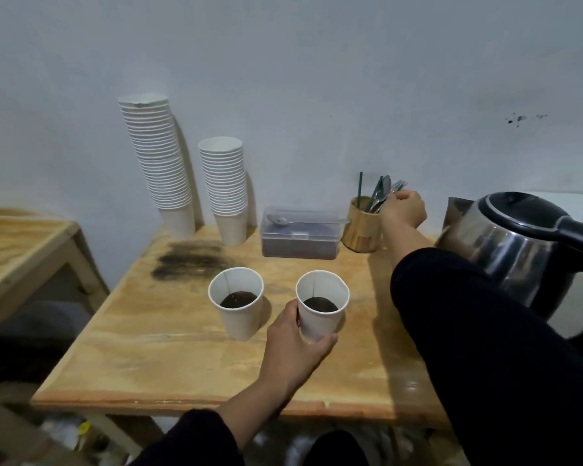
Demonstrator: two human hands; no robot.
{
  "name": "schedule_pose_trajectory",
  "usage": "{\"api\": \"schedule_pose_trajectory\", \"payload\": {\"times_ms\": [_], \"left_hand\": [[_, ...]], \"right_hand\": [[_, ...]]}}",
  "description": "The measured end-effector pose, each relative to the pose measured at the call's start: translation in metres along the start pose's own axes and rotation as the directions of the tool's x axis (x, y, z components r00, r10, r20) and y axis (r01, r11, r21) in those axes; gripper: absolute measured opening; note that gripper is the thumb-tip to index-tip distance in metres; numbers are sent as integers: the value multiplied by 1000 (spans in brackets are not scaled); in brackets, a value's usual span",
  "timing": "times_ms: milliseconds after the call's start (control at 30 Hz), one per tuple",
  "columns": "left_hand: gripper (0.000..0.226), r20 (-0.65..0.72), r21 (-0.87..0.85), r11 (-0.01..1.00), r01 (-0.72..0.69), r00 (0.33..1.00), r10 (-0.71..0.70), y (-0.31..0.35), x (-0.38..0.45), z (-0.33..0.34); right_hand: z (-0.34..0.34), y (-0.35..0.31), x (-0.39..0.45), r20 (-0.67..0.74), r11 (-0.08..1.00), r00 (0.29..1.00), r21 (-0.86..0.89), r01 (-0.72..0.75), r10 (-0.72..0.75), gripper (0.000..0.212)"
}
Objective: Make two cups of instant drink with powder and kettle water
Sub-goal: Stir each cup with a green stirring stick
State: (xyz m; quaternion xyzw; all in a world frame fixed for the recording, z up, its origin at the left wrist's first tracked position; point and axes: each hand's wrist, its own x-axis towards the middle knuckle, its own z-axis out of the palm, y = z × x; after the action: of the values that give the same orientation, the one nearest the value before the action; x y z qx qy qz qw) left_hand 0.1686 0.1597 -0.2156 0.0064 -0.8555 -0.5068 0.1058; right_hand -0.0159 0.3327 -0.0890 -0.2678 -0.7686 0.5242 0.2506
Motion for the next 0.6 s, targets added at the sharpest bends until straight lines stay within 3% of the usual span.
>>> {"api": "schedule_pose_trajectory", "payload": {"times_ms": [200,600], "left_hand": [[60,-17,17,1000,8,1000,-8,0,1,1],[56,-14,26,999,22,1000,-22,6,-2,1]], "right_hand": [[16,12,22,5,989,993,91,-115,115,21],[25,15,34,54,991,995,94,-94,89,23]]}}
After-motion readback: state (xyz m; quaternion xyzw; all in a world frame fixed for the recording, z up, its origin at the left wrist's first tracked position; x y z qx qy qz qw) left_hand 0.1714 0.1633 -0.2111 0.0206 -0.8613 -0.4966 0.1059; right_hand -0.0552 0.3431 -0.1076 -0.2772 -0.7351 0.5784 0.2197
